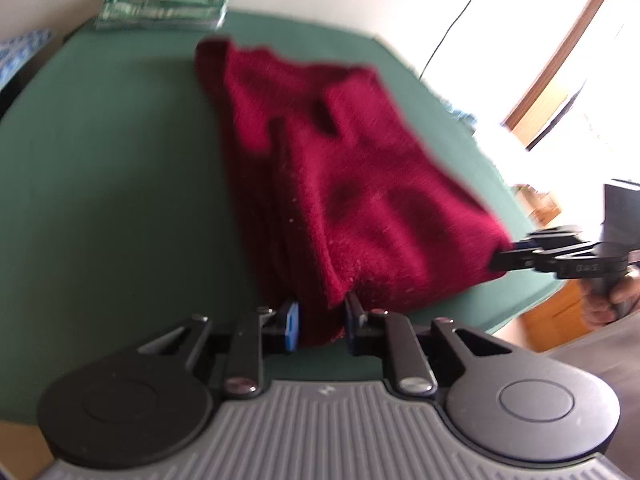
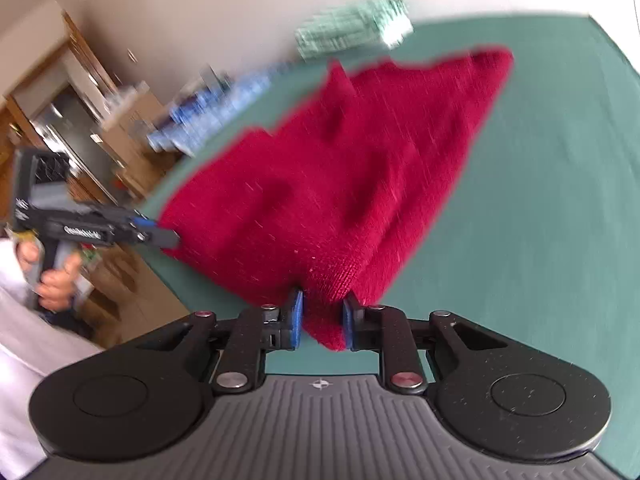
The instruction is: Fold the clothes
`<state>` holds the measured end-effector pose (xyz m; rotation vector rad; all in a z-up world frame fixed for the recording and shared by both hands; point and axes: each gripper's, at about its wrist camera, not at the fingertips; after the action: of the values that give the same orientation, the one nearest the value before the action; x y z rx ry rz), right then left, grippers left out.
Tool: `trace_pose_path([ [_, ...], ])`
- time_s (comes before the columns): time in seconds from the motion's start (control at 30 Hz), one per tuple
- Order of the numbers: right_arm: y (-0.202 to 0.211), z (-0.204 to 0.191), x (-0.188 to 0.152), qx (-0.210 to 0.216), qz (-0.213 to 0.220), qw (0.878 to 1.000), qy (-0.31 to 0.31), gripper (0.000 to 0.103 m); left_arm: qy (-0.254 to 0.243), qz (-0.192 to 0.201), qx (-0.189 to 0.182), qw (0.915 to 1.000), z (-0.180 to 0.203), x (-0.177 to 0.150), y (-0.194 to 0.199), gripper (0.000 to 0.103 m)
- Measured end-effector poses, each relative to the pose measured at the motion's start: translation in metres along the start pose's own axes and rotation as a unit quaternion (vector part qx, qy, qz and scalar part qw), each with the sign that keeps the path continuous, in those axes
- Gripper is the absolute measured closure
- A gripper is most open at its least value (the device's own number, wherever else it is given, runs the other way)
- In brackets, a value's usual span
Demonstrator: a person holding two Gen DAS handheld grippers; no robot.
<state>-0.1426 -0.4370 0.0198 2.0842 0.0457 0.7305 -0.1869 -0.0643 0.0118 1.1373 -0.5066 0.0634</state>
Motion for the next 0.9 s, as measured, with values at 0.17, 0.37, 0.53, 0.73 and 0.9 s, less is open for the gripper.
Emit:
trace_pose_path([
  [0.17, 0.025, -0.007, -0.005, -0.023, 0.026, 0.999, -0.001, 0.061, -0.004, 0.001, 0.027, 0.9996, 0.004, -0.01, 0.015, 0.08],
  [0.37, 0.038, -0.013, -0.007, -0.036, 0.074, 0.996, 0.015, 0.058, -0.035, 0.051, 0.038, 0.9973, 0.022, 0.0, 0.042, 0.077],
  [0.53, 0.012, -0.018, 0.022, -0.008, 0.094, 0.995, 0.013, 0.059, -0.067, 0.071, 0.029, 0.9948, 0.051, 0.028, 0.008, 0.053],
  [0.73, -0.018, 0.008, 0.03, -0.031, 0.057, 0.997, -0.038, 0.078, -0.048, 0.056, 0.035, 0.9966, 0.028, 0.02, -0.023, 0.053],
  [0.9, 0.013, 0.004, 0.02, -0.051, 0.07, 0.996, -0.032, 0.069, -0.049, 0.073, 0.062, 0.9942, 0.026, 0.013, 0.01, 0.06],
])
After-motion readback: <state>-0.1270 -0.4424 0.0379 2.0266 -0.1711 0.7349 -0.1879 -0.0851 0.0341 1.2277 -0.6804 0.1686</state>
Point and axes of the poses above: each gripper's, at about its wrist camera, not at the fingertips, and y roughly against the way its jaws point, z to its right, x to its top, and after that the axes turned 11 degrees about -z, right-handed
